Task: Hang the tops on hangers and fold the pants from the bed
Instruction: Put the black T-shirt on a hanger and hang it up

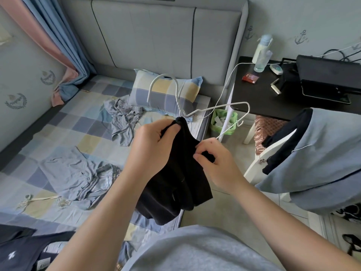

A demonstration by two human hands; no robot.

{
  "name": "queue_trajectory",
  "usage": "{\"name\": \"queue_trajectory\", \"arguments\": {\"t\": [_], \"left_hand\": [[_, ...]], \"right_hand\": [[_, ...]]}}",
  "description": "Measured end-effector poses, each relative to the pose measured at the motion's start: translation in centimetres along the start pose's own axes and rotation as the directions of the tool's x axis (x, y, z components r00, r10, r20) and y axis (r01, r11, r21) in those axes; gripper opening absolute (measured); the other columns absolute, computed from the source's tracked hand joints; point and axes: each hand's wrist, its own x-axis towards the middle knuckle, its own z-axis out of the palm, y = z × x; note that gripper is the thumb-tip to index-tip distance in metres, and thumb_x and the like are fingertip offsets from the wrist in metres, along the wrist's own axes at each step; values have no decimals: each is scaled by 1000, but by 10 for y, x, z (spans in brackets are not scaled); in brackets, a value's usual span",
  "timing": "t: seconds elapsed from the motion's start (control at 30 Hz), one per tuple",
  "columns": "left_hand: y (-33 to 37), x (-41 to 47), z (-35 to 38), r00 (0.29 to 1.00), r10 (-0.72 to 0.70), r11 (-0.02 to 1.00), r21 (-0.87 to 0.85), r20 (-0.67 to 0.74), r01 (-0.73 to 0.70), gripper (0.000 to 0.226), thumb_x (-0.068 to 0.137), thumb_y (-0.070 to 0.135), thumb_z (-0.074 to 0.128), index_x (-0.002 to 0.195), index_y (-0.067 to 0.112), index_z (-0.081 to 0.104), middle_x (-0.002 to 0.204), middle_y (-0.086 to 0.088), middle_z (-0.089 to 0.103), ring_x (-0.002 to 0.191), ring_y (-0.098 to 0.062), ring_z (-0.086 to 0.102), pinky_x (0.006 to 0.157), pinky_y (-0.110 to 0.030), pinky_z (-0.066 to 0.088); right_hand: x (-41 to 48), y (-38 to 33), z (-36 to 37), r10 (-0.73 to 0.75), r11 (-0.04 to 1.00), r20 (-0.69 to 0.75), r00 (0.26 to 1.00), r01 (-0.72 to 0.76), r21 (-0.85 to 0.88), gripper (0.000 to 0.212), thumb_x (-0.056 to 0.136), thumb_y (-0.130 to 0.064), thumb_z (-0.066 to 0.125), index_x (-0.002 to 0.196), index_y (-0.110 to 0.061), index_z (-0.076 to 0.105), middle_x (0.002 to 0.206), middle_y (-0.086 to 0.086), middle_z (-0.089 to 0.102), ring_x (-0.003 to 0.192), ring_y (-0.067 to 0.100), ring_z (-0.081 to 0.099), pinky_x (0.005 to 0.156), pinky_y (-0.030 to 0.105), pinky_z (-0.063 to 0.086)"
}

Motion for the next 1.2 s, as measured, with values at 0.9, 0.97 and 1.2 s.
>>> {"name": "queue_trajectory", "arguments": {"t": [0.9, 0.97, 1.2], "left_hand": [[-23, -10, -30, 998, -57, 997, -47, 9, 57, 22, 99, 28, 60, 80, 33, 70, 57, -4, 56, 44, -8, 42, 45, -18, 31], [-27, -10, -41, 998, -44, 999, -6, 42, 44, 18, 98, 31, 60, 85, 33, 71, 62, -9, 59, 45, -15, 43, 46, -19, 32], [-43, -12, -77, 966, -88, 991, 117, 241, 61, 15, 94, 47, 57, 94, 43, 72, 78, -4, 72, 70, -29, 65, 64, -35, 52]], "right_hand": [[-11, 33, -13, 225, 974, 334, 915, -223, -46, 15, 89, -18, 70, 92, -26, 58, 76, -16, 66, 69, 2, 62, 69, 23, 46], [-8, 46, -25, 266, 947, 351, 898, -175, -271, 10, 91, -24, 69, 93, -34, 68, 81, -20, 69, 75, 0, 61, 80, 27, 44], [-2, 74, -65, 129, 780, 210, 969, 32, -625, 10, 97, -29, 63, 98, -26, 73, 104, -21, 59, 127, 10, 44, 119, 41, 3]]}}
